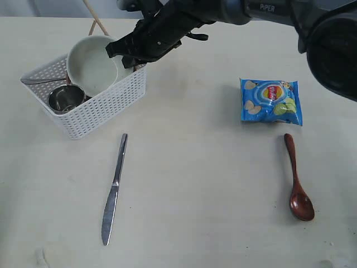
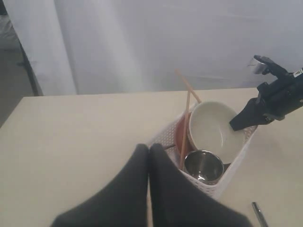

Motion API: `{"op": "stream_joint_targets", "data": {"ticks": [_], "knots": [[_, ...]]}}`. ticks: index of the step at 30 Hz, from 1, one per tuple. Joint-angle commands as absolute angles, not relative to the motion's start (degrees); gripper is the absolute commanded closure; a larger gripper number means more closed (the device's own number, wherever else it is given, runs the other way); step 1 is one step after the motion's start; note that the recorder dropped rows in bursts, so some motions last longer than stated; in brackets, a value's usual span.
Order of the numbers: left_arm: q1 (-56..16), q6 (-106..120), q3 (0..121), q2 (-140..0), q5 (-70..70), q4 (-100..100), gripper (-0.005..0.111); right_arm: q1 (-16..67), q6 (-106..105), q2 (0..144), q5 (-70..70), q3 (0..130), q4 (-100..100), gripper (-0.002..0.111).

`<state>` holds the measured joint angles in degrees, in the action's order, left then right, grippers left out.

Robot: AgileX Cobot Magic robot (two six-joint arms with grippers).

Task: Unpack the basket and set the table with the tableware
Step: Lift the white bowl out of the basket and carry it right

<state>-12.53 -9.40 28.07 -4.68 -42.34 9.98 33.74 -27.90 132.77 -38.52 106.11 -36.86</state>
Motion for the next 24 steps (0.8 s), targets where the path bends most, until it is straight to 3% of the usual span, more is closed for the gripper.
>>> {"op": "stream_joint_targets", "data": {"ticks": [1,14,24], "knots": [[-12.6,-9.7,27.8,-4.4,-42.2,10.3,0.107,33.6,-28.2,130.8,-36.6,105.9,-35.9,0.106],[-12.6,-9.7,27.8,-4.4,-42.2,10.3,0.107,33.6,-21.7,125.4,-36.8,105.9,-35.9,0.109],[-12.6,-9.9,27.8,-4.4,-42.2,10.1,0.107,29.0,-15.7,115.5,-50.3,105.9,-30.3,0.109]]}}
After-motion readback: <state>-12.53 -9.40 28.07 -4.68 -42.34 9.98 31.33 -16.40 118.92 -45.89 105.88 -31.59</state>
